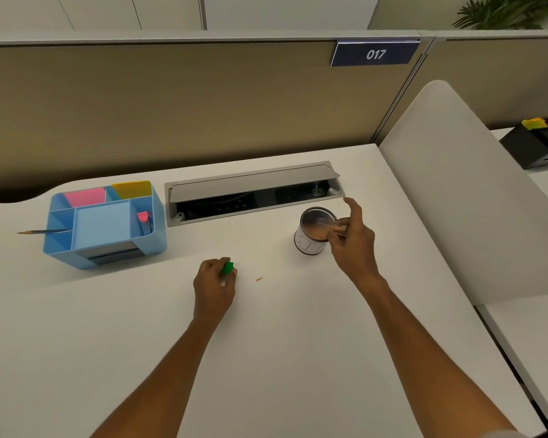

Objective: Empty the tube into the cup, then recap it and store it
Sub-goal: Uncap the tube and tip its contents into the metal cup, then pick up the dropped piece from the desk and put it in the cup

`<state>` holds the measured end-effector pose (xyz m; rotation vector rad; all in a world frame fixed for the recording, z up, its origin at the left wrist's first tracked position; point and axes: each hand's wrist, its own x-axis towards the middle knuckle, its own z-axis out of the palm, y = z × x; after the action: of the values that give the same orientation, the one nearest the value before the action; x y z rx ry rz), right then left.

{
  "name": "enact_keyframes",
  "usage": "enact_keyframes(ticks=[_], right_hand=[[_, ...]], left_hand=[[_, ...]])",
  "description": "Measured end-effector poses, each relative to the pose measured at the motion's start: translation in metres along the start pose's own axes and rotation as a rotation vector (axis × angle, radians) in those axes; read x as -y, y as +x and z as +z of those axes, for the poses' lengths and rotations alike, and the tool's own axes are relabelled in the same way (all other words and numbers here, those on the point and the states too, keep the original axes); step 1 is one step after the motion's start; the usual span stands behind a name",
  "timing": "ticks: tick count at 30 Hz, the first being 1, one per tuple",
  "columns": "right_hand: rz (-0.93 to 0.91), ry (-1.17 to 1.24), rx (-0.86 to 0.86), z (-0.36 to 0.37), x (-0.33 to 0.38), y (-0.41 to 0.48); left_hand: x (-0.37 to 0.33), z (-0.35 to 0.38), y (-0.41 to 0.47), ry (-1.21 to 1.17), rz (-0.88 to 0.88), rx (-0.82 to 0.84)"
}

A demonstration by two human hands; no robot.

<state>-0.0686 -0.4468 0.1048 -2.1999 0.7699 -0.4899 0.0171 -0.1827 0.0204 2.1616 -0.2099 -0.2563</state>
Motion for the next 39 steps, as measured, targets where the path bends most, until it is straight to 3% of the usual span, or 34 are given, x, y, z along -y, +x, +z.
enact_keyframes(ticks=[5,7,10,14,17,26,33,39], right_hand=[[-0.179,-0.258,0.088,-0.006,-0.001,0.011],[-0.17,-0.308,0.119,-0.006,0.0,0.014],[-0.127,-0.289,0.137,-0.006,0.002,0.019],[-0.216,-0.398,0.114,-0.012,0.0,0.021],[-0.142,-0.329,0.146,-0.011,0.002,0.021],[-0.172,-0.342,0.14,-0.015,-0.001,0.015],[-0.101,-0.172,0.065,-0.016,-0.009,0.012],[0.336,0.586,0.051,-0.015,-0.003,-0.003]], left_hand=[[0.008,0.003,-0.002,0.091,0.024,-0.01],[0.012,0.003,-0.004,0.092,0.021,-0.019],[0.016,0.002,-0.006,0.075,0.017,-0.018],[0.018,0.002,-0.006,0.049,-0.018,-0.003],[0.018,0.002,-0.006,0.049,-0.03,0.006],[0.019,0.001,-0.006,0.073,-0.05,0.028],[0.019,0.0,-0.006,0.072,-0.064,0.043],[0.008,-0.005,-0.004,0.002,-0.07,-0.005]])
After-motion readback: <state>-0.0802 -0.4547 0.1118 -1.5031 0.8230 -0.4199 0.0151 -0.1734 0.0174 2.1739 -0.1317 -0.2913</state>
